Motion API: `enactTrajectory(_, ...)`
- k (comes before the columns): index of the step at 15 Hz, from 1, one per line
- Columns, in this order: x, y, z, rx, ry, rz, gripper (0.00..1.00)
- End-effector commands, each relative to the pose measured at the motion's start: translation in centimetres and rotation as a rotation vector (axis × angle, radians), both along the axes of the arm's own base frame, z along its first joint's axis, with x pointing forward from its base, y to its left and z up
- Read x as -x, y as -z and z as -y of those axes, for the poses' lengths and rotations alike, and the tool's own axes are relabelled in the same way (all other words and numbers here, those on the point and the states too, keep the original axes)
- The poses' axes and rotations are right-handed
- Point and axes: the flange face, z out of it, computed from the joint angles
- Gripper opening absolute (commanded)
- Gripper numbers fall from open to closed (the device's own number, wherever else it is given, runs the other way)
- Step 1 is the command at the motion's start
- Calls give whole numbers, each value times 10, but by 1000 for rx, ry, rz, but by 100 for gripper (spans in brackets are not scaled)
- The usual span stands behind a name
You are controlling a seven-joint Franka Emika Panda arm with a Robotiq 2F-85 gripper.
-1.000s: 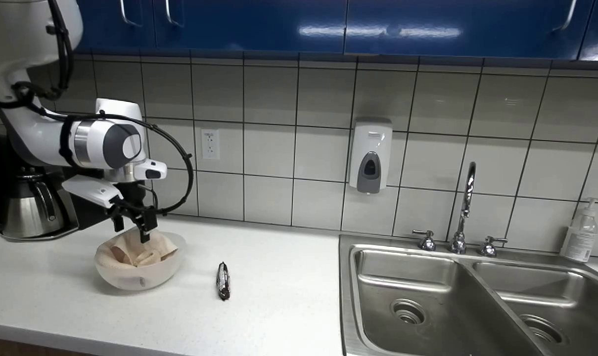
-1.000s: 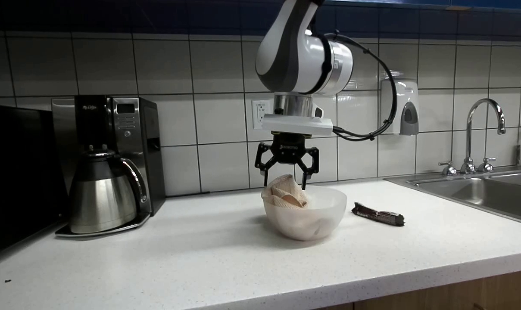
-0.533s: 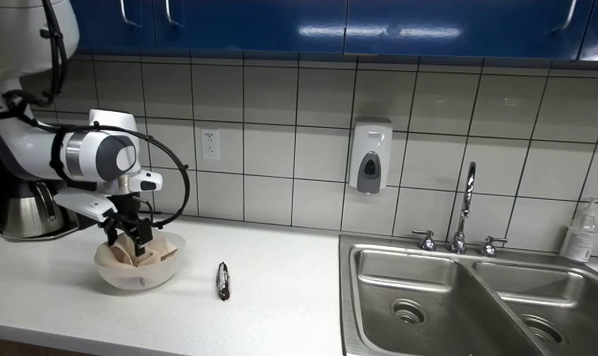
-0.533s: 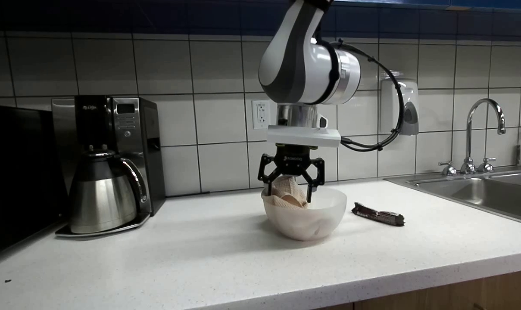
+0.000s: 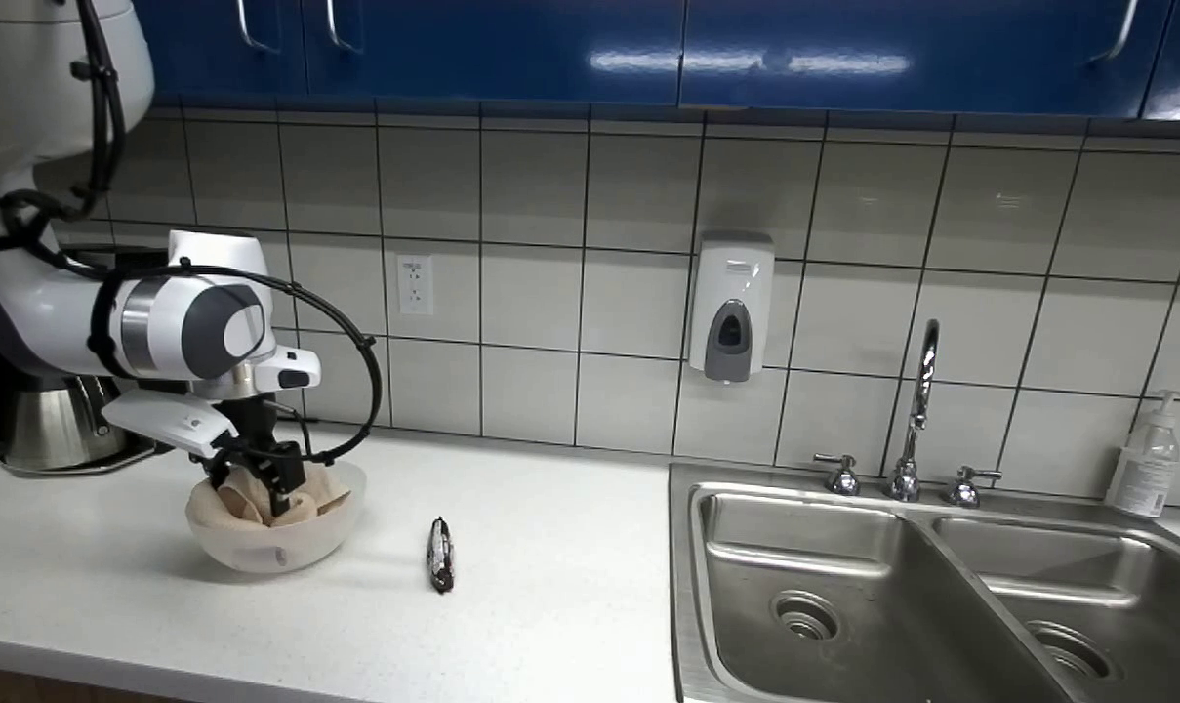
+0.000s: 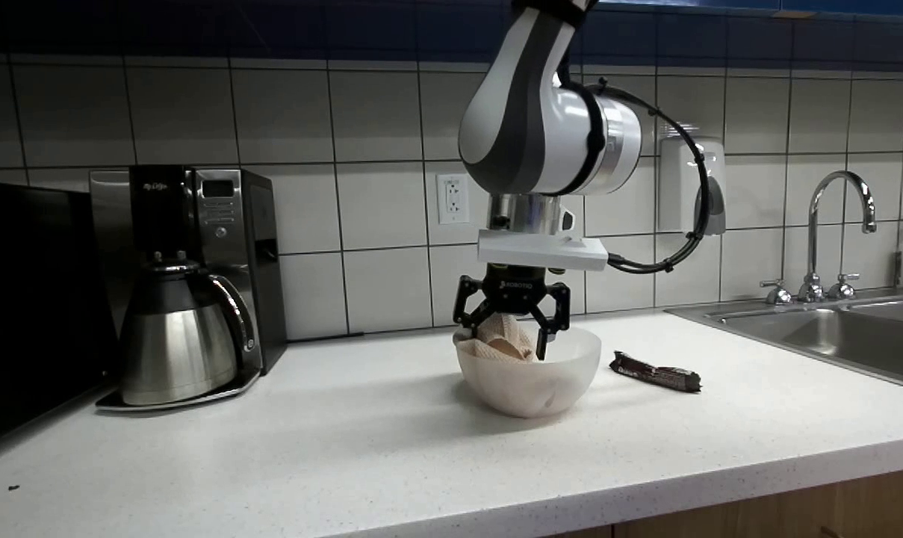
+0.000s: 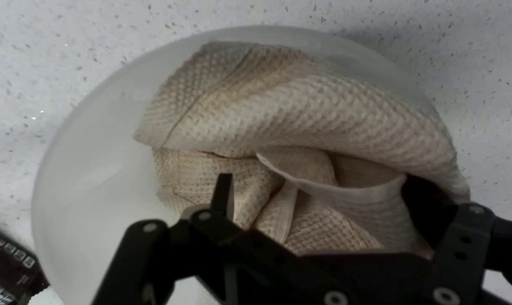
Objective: Pick up the cream tea towel and put it on the kitchen counter
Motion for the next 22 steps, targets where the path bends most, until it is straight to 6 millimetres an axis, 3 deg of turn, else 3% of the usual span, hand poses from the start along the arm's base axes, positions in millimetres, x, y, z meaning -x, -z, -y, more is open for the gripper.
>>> enactTrajectory(1,12,4,14,3,-26,16,100)
enactTrajectory(9,3,13,35,9,-12,51,100)
enactTrajectory(20,6,23,40,12,-32,40,100)
enactTrajectory(21,5,23,40,10,-34,44,97)
enactTrajectory(22,5,23,40,9,-35,47,74)
